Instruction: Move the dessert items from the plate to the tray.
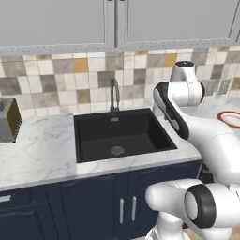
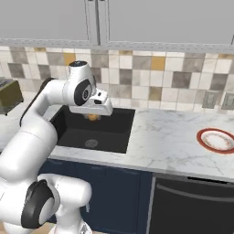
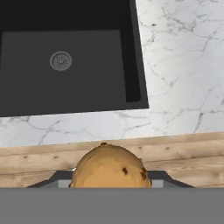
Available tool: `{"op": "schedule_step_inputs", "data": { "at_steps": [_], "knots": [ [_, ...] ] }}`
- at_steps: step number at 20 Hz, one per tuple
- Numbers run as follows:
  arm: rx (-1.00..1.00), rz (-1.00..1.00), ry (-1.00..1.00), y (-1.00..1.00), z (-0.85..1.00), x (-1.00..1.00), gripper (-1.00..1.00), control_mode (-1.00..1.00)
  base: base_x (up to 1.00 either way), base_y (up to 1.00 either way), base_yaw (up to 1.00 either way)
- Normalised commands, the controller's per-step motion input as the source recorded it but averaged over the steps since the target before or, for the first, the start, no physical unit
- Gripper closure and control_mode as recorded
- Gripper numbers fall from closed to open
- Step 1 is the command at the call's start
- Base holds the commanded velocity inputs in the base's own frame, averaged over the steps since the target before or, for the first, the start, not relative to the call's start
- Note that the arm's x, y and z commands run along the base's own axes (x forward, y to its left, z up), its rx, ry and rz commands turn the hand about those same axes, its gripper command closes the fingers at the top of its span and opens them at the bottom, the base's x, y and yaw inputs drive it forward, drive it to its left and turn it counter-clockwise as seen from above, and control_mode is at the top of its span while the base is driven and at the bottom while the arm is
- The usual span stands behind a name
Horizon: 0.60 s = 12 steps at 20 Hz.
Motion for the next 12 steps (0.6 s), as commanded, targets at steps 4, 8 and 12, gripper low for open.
{"op": "schedule_step_inputs", "data": {
  "at_steps": [4, 8, 12],
  "knots": [
    [0.0, 0.0, 0.0, 0.0, 0.0, 0.0, 1.0, 1.0, -0.41, 1.0, -0.05],
    [0.0, 0.0, 0.0, 0.0, 0.0, 0.0, 1.0, 1.0, -0.13, 1.0, -0.11],
    [0.0, 0.0, 0.0, 0.0, 0.0, 0.0, 1.0, 1.0, -0.08, 1.0, -0.14]
  ]
}}
